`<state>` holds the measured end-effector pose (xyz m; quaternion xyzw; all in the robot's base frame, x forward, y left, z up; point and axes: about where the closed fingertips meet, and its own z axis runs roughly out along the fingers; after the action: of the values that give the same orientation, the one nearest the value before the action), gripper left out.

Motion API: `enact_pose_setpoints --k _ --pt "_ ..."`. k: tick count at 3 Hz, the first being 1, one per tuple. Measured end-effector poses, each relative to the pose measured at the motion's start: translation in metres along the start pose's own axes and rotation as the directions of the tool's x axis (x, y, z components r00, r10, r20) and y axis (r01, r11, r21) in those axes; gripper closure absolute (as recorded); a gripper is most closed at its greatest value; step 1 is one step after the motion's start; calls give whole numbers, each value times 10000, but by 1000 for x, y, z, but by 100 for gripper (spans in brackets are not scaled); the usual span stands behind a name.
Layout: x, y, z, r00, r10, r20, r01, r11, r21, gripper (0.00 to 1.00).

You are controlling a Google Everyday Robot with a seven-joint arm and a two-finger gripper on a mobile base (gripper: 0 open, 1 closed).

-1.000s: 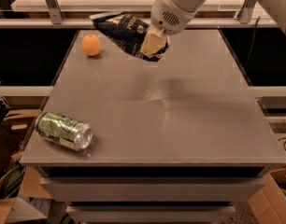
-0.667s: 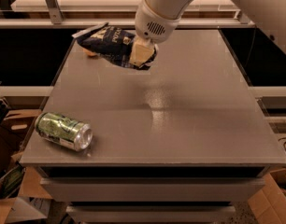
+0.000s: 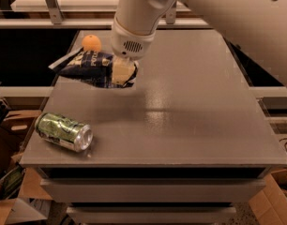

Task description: Move blue chip bag near green can

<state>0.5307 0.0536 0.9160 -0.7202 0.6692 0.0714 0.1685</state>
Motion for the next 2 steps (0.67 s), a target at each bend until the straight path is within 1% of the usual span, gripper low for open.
enact_pose_setpoints --k 1,2 --pt "-3 8 18 9999 -97 -125 91 9990 -447 100" --pt "-4 14 30 9998 45 -208 -59 9978 -661 100"
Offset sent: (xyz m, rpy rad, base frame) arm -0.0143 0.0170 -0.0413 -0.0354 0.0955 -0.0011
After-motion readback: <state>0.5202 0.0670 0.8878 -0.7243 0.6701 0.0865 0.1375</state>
